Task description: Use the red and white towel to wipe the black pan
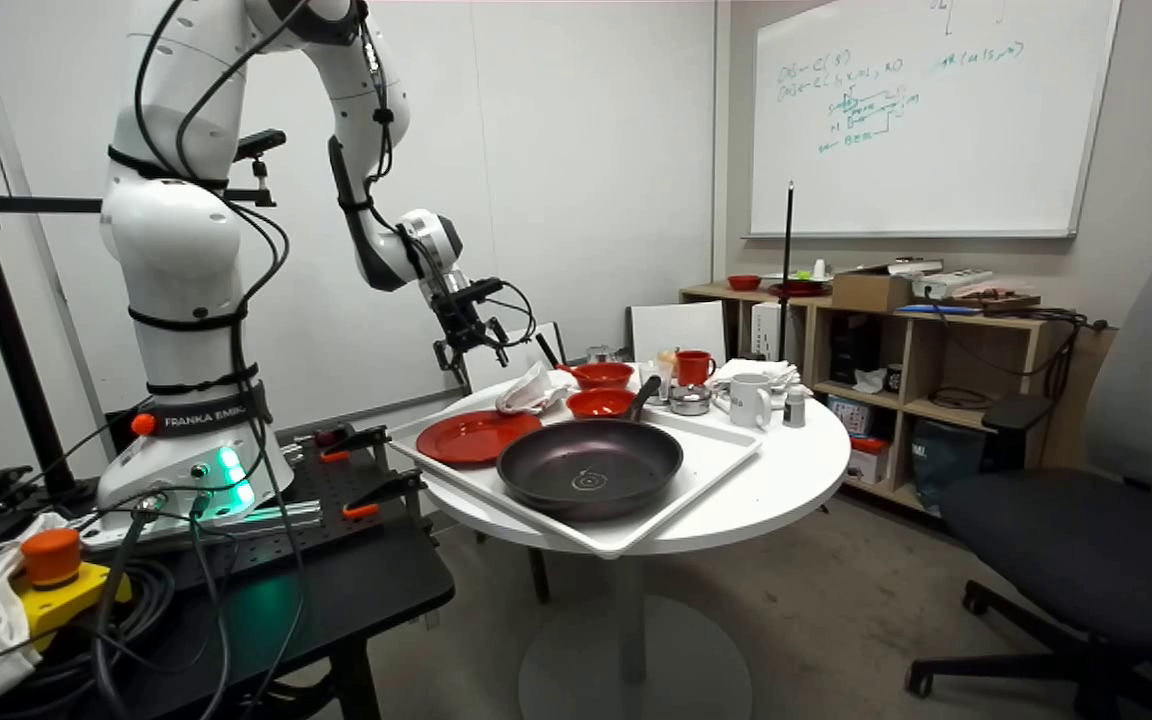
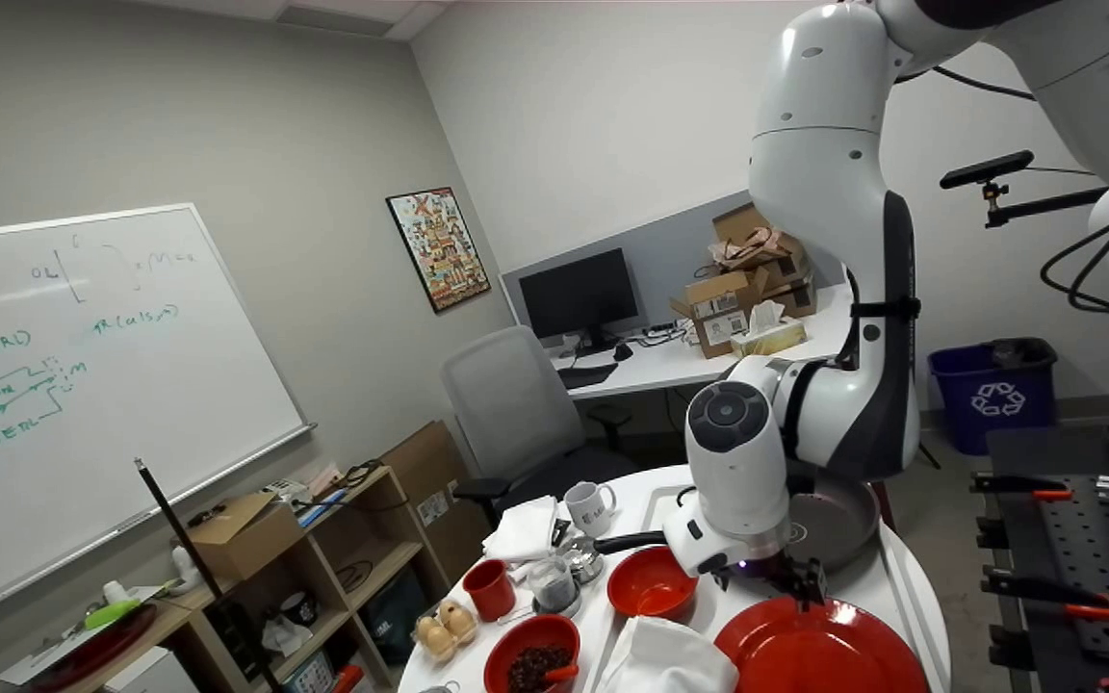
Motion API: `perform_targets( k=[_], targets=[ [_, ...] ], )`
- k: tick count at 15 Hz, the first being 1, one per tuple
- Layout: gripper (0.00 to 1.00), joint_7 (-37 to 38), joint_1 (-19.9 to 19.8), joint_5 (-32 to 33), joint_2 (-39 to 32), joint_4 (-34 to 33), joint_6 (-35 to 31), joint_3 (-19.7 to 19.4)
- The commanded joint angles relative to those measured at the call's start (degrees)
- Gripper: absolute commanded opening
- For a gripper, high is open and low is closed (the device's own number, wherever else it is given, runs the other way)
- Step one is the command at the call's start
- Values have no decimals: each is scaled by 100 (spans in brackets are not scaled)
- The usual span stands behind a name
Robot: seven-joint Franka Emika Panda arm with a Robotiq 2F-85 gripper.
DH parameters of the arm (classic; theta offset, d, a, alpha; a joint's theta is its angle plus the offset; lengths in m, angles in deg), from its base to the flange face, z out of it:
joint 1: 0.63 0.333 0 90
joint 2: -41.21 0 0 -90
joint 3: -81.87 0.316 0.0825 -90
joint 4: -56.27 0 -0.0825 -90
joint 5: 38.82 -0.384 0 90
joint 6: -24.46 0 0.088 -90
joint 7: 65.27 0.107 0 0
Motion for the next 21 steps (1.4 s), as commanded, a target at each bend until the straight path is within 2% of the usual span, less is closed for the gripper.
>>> perform_targets(
  k=[1, 5, 17, 21],
  targets=[
    [100, -103, -66, 82, -273, -146, -205, -200],
    [100, -248, -56, 73, -674, -395, -223, -295],
    [100, -946, 347, 182, -1486, -1421, -138, -111],
    [100, -1209, 281, 87, -1945, -1841, -167, -152]
  ],
)
